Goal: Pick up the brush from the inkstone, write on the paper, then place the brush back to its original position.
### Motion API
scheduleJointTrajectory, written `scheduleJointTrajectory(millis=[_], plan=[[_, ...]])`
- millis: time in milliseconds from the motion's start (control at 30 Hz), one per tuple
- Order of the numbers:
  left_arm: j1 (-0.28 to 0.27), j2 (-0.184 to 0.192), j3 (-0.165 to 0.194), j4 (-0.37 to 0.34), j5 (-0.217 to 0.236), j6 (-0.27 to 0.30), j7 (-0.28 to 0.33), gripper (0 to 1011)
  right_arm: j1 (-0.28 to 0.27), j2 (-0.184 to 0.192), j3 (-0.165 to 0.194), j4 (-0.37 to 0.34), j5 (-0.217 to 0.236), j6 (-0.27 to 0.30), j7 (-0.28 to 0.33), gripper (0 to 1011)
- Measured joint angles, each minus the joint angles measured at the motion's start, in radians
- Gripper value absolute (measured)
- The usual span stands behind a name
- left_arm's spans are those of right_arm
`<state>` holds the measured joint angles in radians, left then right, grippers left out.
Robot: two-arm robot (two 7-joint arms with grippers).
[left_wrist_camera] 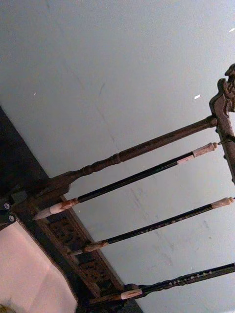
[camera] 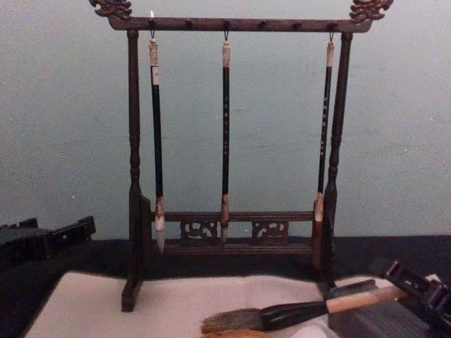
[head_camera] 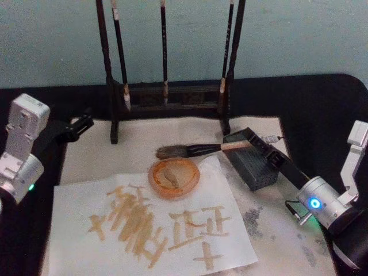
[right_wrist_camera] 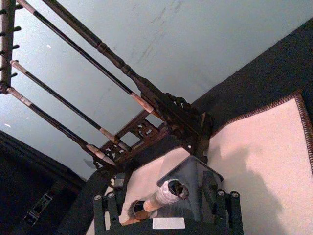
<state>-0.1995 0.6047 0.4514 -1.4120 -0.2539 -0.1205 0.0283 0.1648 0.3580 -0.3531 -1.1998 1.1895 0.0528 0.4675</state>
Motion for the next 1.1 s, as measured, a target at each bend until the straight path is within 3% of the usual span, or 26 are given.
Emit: scheduleJointTrajectory(millis=[1100], plan=[[0.000, 0.000, 0.000, 0.000, 0.000, 0.000, 0.000, 1002, -0.067, 0.036, 0.007, -0.114, -0.014, -0.053, -0.042, 1001]])
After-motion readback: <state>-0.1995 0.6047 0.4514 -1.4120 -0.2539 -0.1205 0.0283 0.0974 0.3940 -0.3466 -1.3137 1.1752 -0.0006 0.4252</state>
